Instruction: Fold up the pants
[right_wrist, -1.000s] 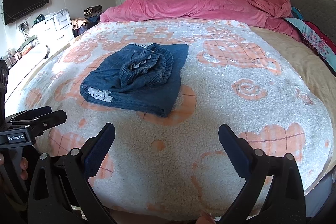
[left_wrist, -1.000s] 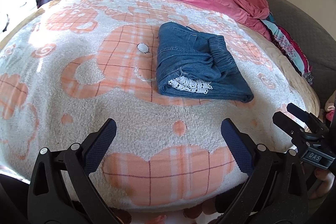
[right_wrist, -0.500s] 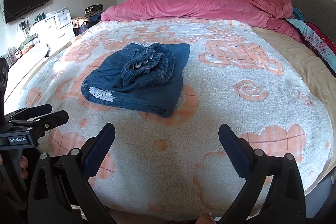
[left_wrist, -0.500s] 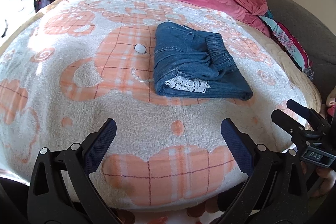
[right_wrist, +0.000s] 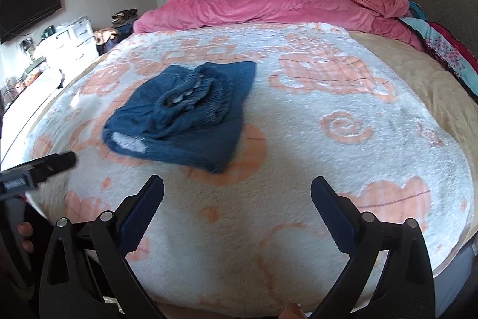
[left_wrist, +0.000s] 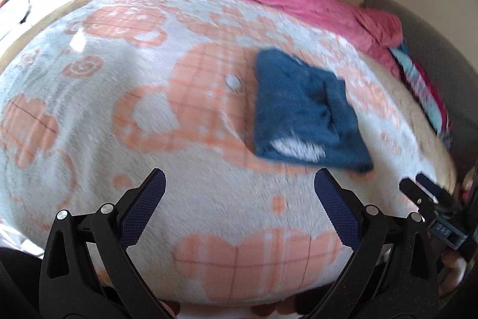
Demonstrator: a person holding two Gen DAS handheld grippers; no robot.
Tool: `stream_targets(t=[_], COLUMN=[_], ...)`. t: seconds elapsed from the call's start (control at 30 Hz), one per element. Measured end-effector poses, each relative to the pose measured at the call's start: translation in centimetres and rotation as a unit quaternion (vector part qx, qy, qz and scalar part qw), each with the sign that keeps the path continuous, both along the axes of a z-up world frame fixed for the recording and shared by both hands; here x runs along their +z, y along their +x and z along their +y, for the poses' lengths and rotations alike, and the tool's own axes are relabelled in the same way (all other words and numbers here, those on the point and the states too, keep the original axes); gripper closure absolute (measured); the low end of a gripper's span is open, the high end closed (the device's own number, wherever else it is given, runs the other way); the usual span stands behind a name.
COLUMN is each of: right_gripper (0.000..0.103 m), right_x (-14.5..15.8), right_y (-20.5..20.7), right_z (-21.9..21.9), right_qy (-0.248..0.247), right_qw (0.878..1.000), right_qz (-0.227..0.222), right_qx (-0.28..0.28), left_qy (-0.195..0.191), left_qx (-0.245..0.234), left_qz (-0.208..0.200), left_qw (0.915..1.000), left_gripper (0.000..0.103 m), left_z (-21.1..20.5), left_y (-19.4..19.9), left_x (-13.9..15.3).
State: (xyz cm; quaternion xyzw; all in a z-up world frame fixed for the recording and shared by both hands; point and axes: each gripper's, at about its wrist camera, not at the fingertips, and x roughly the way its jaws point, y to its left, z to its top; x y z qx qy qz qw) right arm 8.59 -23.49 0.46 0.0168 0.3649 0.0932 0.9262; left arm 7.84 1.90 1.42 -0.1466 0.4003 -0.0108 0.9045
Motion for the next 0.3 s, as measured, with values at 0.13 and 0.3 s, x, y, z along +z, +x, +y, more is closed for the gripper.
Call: stream_targets(t=[0.13, 0.3], right_gripper=[0.005, 0.005], right_x=[1.5, 0.3], right_y=[3.5, 10.9], right_z=[-4.7, -14.0], right_qy=[-0.014, -0.029], right_qw=[0.999, 0.989], right_qz=[0.003, 0.044], right_qx=[-0.044, -0.142], left_qy=[0.048, 0.144], left_qx=[0.053, 0.158], left_qz=[0.032, 0.080], left_qw=[0.9969, 0.9737], left_gripper=[0.009, 0.009], left_z=[4.6, 14.0], left_y=[3.1, 10.2], left_x=[1.4, 1.1])
